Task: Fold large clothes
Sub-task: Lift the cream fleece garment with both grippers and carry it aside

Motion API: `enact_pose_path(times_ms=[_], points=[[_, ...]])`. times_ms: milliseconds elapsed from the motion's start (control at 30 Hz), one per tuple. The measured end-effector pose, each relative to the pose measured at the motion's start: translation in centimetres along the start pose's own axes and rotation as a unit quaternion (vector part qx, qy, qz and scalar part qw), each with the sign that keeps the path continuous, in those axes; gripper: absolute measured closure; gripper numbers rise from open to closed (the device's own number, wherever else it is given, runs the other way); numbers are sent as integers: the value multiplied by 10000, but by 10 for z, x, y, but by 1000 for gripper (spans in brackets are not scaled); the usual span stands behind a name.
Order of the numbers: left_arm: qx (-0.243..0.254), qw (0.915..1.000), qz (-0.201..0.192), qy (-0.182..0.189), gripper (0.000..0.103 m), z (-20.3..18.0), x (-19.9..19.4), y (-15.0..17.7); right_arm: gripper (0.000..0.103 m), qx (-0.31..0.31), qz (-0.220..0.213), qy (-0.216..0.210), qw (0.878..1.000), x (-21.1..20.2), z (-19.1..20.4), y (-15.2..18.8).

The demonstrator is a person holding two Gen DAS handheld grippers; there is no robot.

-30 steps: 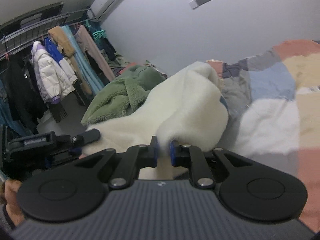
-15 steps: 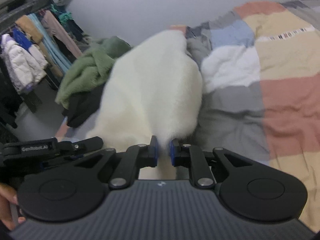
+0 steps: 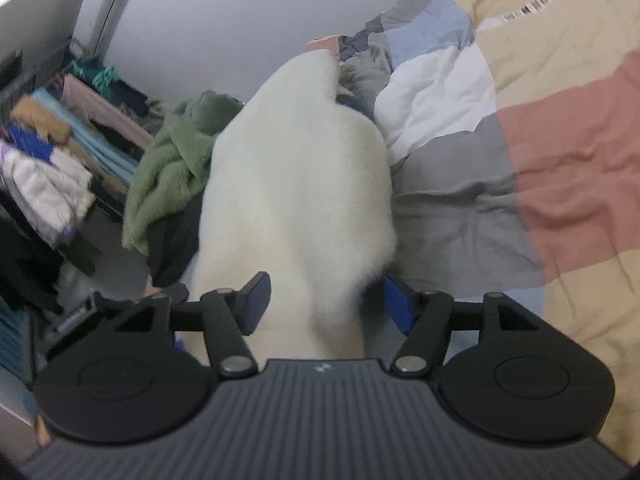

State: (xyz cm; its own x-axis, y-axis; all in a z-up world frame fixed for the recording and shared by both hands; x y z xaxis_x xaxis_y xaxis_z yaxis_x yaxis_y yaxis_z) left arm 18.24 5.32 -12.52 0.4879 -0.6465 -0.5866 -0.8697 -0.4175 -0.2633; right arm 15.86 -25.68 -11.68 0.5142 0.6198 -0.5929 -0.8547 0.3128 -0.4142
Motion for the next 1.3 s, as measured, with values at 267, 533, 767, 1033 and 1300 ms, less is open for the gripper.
enact_pose_path(times_ms=[267, 533, 767, 1033, 1300], points=[[-1011, 9945, -255, 107, 34, 37, -5, -18, 29, 815, -315, -135, 9961, -7, -24, -15], [-1299, 9906, -254, 330, 34, 50, 15, -29, 28, 1275, -1, -527, 9904, 23, -39, -21], [-973, 9928, -412, 562, 63, 39, 29, -48, 31, 1078, 104, -788, 9910, 51, -38, -32], [-88, 9933, -849, 773, 87, 9, 2, -56, 77, 167, -8, -719, 9973, 49, -17, -41], [879, 9703, -1266, 1862, 87, -39, -51, -48, 80, -701, -620, -1075, 9898, -10, 39, -42]])
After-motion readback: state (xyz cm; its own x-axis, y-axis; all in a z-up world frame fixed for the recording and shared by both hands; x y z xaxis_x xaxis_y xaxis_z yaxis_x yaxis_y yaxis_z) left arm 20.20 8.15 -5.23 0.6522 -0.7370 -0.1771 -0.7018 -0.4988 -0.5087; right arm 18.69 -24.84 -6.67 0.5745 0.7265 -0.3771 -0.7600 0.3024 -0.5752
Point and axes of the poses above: each gripper's, at about its wrist camera, not at the fingertips, and x roughly the way its jaws point, z to its left, y to its underside, the point moved 6 cm from there along x, roughly the way its jaws point, and after that the axes turned 13 degrees about z, right-handed, at the moved point
